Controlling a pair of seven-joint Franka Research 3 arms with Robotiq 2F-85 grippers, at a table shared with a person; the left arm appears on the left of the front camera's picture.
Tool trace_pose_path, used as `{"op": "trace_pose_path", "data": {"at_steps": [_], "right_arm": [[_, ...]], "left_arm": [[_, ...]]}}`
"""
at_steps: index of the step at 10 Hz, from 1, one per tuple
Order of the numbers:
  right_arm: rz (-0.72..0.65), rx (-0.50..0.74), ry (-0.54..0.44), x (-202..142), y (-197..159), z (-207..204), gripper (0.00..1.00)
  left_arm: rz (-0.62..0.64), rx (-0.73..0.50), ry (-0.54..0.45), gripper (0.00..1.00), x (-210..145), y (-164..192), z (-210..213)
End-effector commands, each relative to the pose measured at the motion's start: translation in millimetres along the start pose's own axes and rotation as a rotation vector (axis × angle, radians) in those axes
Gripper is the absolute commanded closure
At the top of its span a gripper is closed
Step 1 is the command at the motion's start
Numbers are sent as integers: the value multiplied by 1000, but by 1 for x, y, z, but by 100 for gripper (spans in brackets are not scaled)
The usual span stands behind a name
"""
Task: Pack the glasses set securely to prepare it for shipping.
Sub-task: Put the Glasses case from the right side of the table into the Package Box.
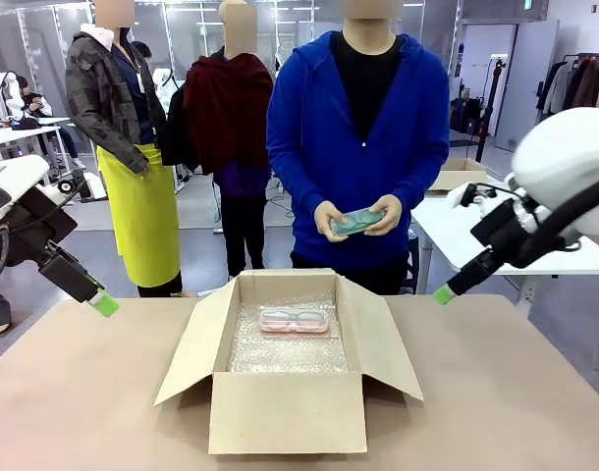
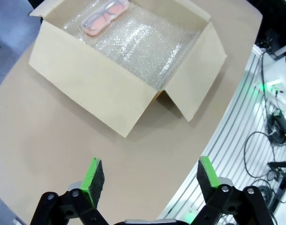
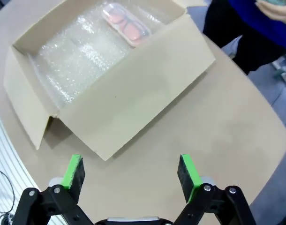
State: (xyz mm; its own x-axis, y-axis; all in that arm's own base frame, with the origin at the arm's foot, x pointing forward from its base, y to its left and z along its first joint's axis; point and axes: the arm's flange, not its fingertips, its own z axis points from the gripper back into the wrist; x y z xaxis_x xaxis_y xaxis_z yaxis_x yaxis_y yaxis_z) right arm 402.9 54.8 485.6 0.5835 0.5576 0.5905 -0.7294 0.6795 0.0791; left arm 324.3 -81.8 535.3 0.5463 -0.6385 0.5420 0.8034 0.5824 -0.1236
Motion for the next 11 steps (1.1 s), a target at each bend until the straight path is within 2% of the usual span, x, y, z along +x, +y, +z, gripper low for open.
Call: {"op": "trace_pose_path", "data": {"at_steps": [1, 2, 11], "right_arm": [[-50, -65, -4, -4, 9, -7, 0], [0, 0, 0, 0, 0, 0, 0], [0, 0, 0, 0, 0, 0, 0]], "left_arm": [[-17, -15, -25, 0, -1, 2, -1], [-17, -15, -25, 0, -1, 2, -1], [-17, -15, -25, 0, -1, 2, -1]]}}
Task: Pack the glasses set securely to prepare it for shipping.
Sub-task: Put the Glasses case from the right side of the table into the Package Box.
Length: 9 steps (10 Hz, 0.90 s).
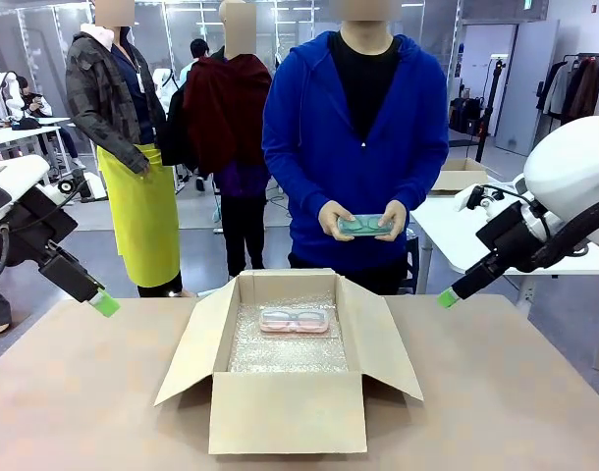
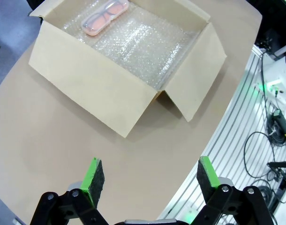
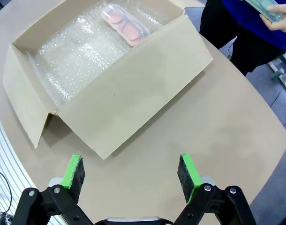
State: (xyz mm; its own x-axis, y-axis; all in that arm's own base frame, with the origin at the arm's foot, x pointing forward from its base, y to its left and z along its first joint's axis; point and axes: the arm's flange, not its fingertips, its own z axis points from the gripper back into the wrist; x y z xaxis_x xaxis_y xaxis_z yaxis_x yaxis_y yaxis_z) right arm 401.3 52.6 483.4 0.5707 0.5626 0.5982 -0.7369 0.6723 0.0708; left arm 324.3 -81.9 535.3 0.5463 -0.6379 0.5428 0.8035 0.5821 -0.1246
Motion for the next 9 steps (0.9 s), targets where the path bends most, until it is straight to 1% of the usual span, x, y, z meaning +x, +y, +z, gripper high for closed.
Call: {"op": "trace_pose_path", "data": {"at_steps": [1, 9], "right_arm": [[-13, 1, 8, 3, 0, 0, 0], [-13, 1, 8, 3, 0, 0, 0]], "left_arm": [[-17, -14, -24, 0, -1, 2, -1], [-17, -14, -24, 0, -1, 2, -1]]}}
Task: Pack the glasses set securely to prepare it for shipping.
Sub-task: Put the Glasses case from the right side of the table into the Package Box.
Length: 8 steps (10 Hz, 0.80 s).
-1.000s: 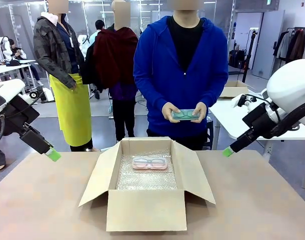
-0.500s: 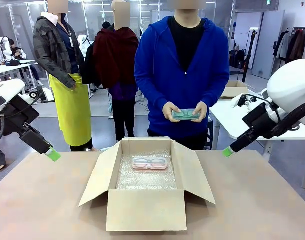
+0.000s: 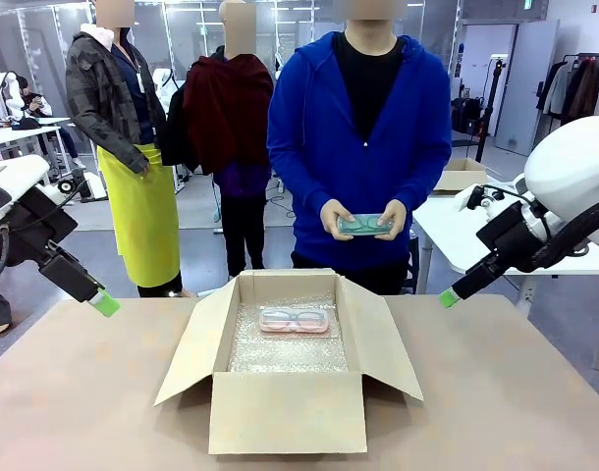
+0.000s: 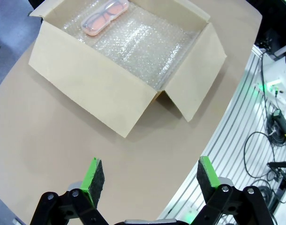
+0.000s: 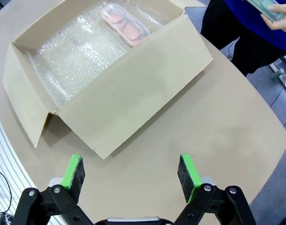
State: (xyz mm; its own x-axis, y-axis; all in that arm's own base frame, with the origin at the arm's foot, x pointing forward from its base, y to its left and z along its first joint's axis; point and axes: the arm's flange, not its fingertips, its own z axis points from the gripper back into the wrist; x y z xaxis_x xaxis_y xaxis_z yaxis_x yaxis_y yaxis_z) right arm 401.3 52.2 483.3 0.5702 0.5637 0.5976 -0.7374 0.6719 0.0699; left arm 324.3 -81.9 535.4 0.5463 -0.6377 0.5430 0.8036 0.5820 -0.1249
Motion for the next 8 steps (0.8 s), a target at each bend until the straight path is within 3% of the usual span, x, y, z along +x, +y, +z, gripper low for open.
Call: {"op": "trace_pose_path", "data": {"at_steps": [1, 8], "right_arm": [[-14, 1, 8, 4, 1, 0, 0], [-14, 1, 8, 4, 1, 0, 0]], "left_arm": [[-17, -13, -24, 0, -1, 2, -1], [-17, -13, -24, 0, -1, 2, -1]]}}
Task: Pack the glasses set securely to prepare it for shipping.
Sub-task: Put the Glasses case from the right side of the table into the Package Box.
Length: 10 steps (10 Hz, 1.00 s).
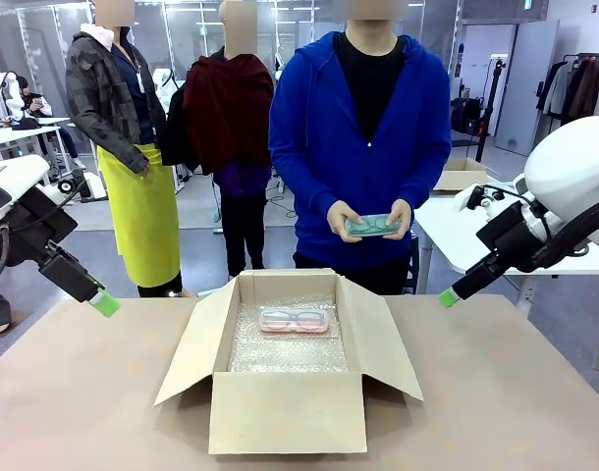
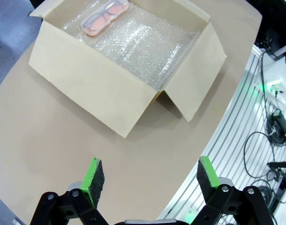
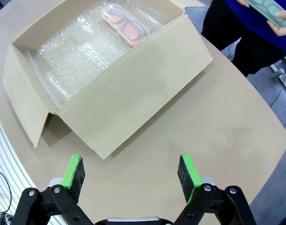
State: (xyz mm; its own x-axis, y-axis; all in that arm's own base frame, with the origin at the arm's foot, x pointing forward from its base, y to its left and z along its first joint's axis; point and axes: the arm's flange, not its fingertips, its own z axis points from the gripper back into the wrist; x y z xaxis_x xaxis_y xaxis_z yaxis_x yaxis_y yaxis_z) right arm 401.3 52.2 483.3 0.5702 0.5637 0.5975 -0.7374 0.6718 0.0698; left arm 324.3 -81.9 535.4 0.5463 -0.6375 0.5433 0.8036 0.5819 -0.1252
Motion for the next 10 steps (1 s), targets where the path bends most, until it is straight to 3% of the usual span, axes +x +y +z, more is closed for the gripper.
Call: {"op": "trace_pose_path", "data": {"at_steps": [1, 10], "right_arm": [[-14, 1, 7, 4, 1, 0, 0], [-14, 1, 7, 4, 1, 0, 0]], "left_arm": [[-17, -13, -24, 0, -1, 2, -1], [-17, -13, -24, 0, -1, 2, -1]]}}
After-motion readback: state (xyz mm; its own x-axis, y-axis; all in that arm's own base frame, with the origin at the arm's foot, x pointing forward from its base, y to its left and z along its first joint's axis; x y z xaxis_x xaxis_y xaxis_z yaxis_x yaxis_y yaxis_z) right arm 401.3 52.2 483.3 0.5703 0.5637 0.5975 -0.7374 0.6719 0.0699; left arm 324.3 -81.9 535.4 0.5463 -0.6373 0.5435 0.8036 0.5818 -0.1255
